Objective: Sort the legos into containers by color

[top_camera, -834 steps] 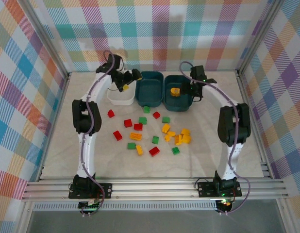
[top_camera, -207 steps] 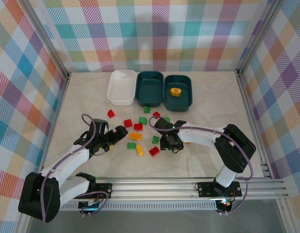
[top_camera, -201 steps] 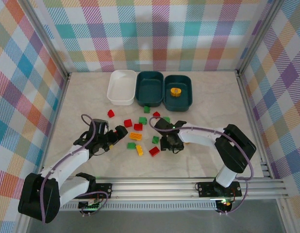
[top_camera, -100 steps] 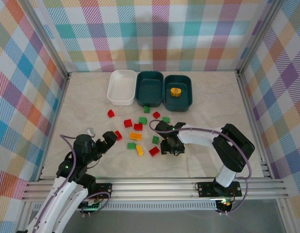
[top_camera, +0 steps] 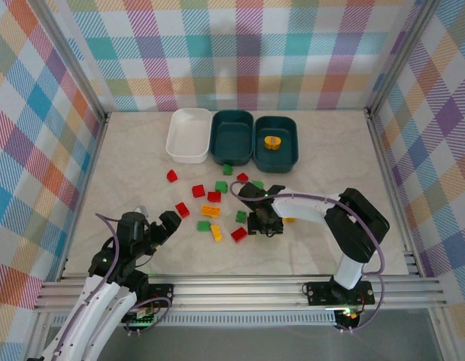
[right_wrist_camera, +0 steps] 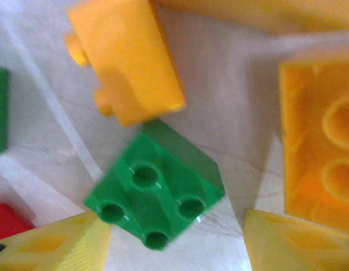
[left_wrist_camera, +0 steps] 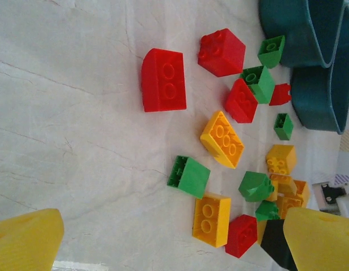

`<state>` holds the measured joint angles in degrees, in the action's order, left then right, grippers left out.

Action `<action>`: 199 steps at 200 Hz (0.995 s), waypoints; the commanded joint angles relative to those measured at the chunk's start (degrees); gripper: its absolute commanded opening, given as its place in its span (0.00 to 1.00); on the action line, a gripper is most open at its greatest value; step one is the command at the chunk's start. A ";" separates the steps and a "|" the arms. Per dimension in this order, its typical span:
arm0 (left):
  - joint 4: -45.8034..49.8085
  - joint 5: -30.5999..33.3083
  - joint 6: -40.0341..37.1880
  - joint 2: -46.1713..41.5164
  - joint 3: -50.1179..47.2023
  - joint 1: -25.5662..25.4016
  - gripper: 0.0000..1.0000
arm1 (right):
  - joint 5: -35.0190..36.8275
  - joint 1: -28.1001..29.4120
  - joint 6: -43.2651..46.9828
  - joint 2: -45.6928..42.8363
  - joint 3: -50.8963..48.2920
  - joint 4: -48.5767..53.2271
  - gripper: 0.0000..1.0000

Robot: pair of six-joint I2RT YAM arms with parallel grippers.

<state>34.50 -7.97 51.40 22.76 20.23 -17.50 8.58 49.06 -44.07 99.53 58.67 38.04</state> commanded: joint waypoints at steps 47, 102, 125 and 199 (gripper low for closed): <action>0.11 1.38 -2.89 0.79 2.56 -0.35 1.00 | 5.30 -0.37 -0.74 5.87 5.69 -11.10 0.64; 0.29 1.20 -3.39 1.23 2.77 -0.35 1.00 | 5.34 -0.19 2.37 4.15 4.14 -9.39 0.61; 0.37 1.11 -3.10 1.11 2.32 -0.35 1.00 | 1.35 0.19 6.78 1.87 2.24 -8.05 0.62; -1.97 0.39 -1.52 1.58 0.87 -0.35 1.00 | 2.55 1.83 10.32 3.18 2.32 -6.99 0.50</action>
<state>33.21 -7.42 49.71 24.21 21.04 -17.50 11.51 50.43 -35.20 102.08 61.06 30.02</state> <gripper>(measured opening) 0.999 0.539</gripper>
